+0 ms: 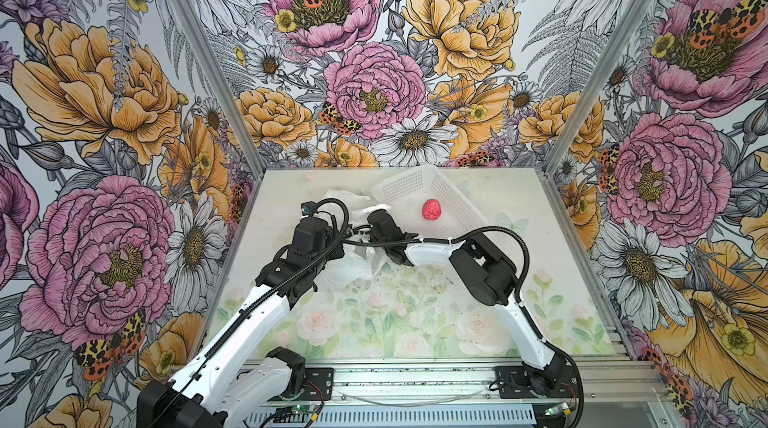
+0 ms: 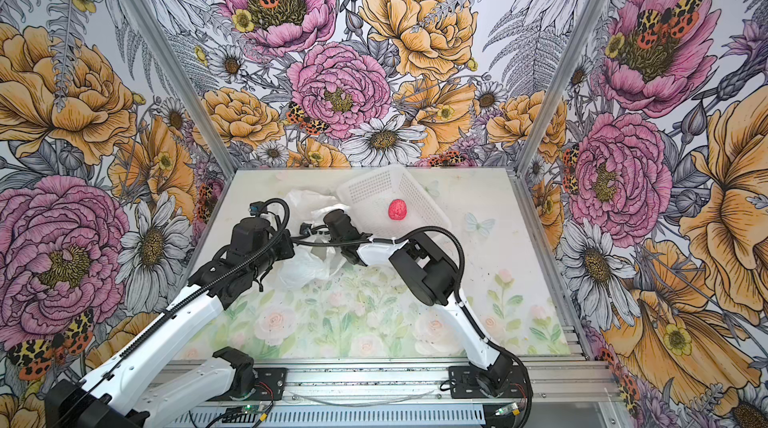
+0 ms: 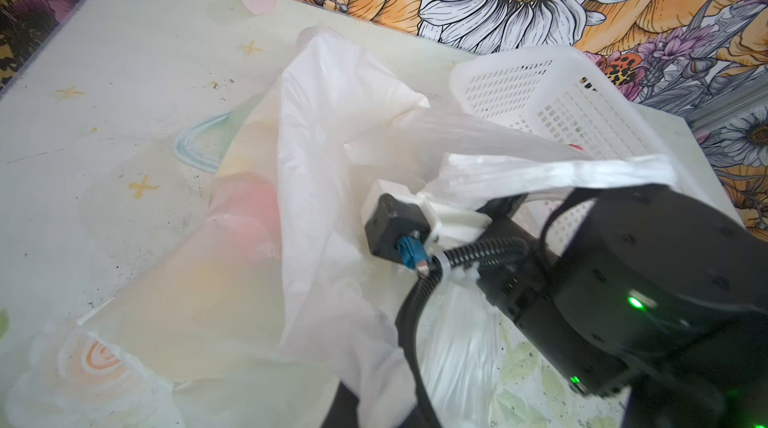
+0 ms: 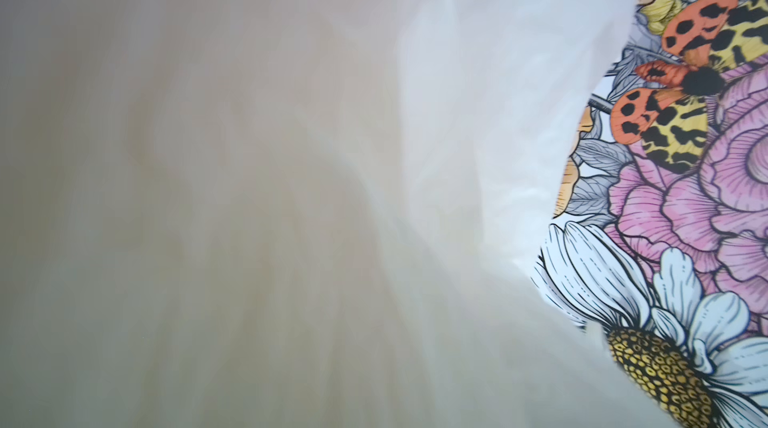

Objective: Untie the knot of the plastic bag and take out the fruit
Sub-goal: 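Reach the right gripper back into the bag toward the yellow fruit, then grasp the yellow fruit with the right gripper while the left gripper holds the bag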

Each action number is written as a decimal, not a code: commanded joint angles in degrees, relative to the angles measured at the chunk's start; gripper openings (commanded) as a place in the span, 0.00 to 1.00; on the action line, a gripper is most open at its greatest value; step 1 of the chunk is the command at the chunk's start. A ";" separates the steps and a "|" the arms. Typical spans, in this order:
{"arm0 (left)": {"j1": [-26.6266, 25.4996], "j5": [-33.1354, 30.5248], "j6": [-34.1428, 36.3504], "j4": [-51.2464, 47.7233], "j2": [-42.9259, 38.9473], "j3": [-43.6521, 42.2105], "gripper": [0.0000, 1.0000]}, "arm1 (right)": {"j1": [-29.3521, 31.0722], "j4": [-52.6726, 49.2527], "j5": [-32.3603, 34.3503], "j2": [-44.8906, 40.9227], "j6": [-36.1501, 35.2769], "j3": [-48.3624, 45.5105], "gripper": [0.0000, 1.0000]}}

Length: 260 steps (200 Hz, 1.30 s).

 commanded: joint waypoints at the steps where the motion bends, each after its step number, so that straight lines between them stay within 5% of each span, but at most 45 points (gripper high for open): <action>1: 0.33 0.13 0.02 1.18 -0.26 0.76 0.00 | 3.15 11.55 -1.22 -10.52 3.95 -8.03 0.26; 71: 1.65 -4.78 -4.21 2.50 3.40 0.87 0.00 | 6.10 25.52 -1.06 -33.99 22.32 -37.33 0.26; 108: 4.53 2.57 3.31 4.23 11.96 10.88 0.00 | 6.78 30.26 -4.67 -41.87 28.29 -46.34 0.25; 130: 5.72 -2.72 7.88 0.30 16.42 20.05 0.00 | 6.75 29.25 -7.16 -46.14 32.38 -47.94 0.23; 194: 10.20 -1.10 15.09 -1.38 23.61 35.78 0.00 | 6.72 23.94 -13.49 -49.78 40.22 -45.17 0.20; 260: 7.82 0.17 14.85 4.00 18.59 24.63 0.00 | 6.85 25.99 -21.02 -43.53 47.31 -43.56 0.22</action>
